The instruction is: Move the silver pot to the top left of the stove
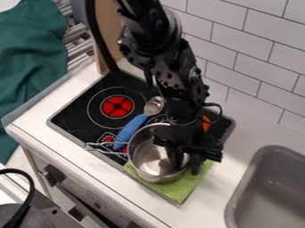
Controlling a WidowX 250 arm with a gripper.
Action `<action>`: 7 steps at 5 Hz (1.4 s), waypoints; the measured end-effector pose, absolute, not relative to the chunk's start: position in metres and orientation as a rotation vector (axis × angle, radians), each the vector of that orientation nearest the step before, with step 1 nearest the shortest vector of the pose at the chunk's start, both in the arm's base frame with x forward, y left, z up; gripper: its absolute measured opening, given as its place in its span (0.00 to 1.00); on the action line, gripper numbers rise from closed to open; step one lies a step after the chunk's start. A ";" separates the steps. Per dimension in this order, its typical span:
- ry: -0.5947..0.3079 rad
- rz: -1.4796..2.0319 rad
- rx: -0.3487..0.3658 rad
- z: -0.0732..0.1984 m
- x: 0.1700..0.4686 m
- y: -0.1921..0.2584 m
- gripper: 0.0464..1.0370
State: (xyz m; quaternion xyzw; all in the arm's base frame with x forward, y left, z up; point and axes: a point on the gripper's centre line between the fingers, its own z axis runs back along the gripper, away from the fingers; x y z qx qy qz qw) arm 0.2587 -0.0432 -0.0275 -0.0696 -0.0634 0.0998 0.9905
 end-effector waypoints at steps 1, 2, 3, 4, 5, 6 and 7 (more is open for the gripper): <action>-0.131 0.212 -0.139 -0.029 0.258 -0.042 0.10; -0.141 0.209 -0.134 -0.027 0.257 -0.041 0.04; -0.175 0.189 -0.148 -0.019 0.253 -0.042 0.02; -0.206 0.176 -0.144 -0.009 0.252 -0.041 0.02; -0.257 0.153 -0.092 0.012 0.257 -0.037 0.01; -0.354 0.108 -0.044 0.045 0.285 -0.030 0.01; -0.391 0.095 -0.026 0.059 0.313 -0.019 0.01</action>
